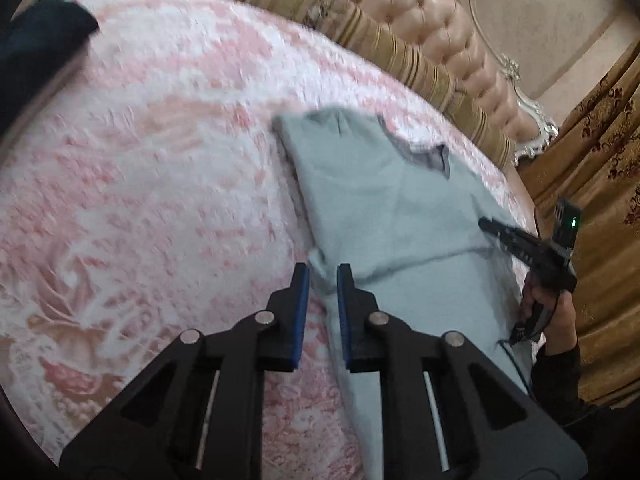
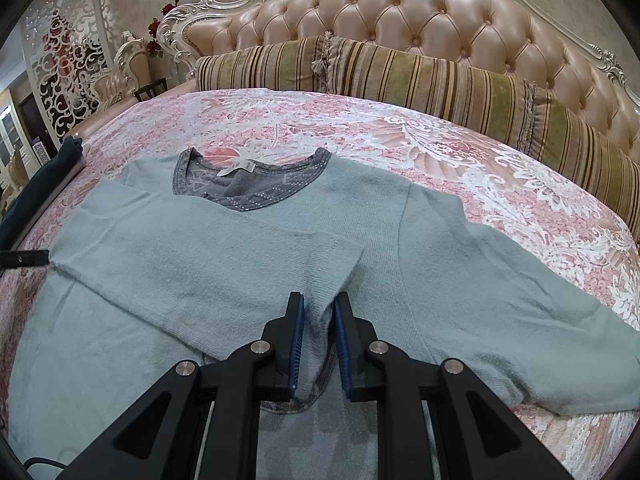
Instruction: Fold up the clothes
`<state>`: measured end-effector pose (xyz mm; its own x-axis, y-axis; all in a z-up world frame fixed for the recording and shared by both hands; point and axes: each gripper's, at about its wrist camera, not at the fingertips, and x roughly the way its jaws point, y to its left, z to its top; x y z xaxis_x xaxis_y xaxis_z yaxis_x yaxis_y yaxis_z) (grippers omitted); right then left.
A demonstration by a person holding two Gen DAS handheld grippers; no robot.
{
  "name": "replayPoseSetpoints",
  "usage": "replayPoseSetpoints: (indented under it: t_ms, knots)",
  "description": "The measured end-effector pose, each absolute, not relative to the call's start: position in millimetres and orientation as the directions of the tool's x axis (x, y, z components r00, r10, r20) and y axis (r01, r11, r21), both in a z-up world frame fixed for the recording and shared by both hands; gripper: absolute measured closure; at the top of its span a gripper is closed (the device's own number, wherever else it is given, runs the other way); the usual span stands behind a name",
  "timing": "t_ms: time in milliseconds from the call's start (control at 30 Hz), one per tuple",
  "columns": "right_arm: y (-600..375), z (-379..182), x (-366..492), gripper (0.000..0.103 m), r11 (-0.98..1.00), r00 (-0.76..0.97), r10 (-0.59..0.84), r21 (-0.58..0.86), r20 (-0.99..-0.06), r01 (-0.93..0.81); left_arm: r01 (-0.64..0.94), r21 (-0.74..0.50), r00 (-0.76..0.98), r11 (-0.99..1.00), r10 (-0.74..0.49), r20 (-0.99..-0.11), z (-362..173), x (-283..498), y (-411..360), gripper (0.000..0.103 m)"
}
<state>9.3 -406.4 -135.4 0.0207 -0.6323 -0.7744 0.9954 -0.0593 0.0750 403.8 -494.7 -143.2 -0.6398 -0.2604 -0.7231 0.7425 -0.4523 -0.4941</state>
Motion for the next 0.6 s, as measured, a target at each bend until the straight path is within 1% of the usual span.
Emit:
replayPoseSetpoints:
  t_ms: [33, 133, 200, 333, 400, 467, 500, 533, 567, 600]
  knots:
    - [-406, -135, 9, 0.087, -0.059, 0.02, -0.632, 0.074, -0.774, 0.995, 0.738, -0.495, -0.644, -0.458, -0.259, -0.72, -141, 402, -497, 0.087]
    - [-406, -136, 9, 0.087, -0.058, 0.022, -0.633, 0.076, -0.774, 0.995, 0.748, -0.457, -0.613, -0.481, -0.238, -0.754, -147, 385, -503, 0.087]
    - [-406, -136, 8, 0.087, -0.055, 0.022, -0.633, 0.074, -0.774, 0.996, 0.775, -0.401, -0.569, -0.488, -0.261, -0.78, -151, 380, -503, 0.087]
    - [-406, -135, 8, 0.087, -0.055, 0.023, -0.629, 0.073, -0.777, 0.996, 0.781, -0.396, -0.569, -0.483, -0.289, -0.77, -144, 389, -498, 0.087]
    - [-403, -130, 5, 0.087, -0.058, 0.036, -0.625, 0.092, -0.78, 0.994, 0.769, -0.387, -0.589, -0.51, -0.328, -0.739, -127, 388, -488, 0.087]
    - [-397, -118, 0, 0.086, -0.072, 0.027, -0.638, 0.094, -0.769, 0.993, 0.742, -0.396, -0.619, -0.542, -0.327, -0.714, -117, 377, -481, 0.086]
    - [-395, -112, -3, 0.085, -0.08, 0.019, -0.637, 0.09, -0.77, 0.993, 0.725, -0.404, -0.637, -0.558, -0.32, -0.702, -112, 371, -478, 0.086]
    - [-393, -107, -7, 0.081, -0.084, 0.018, -0.641, 0.093, -0.768, 0.992, 0.711, -0.413, -0.65, -0.569, -0.307, -0.695, -112, 363, -477, 0.086]
    - [-391, -101, -12, 0.075, -0.092, 0.017, -0.656, 0.103, -0.754, 0.99, 0.696, -0.423, -0.663, -0.58, -0.293, -0.689, -112, 355, -477, 0.086]
    - [-392, -97, -16, 0.072, -0.101, 0.023, -0.668, 0.121, -0.744, 0.988, 0.689, -0.428, -0.667, -0.585, -0.28, -0.691, -114, 346, -478, 0.086]
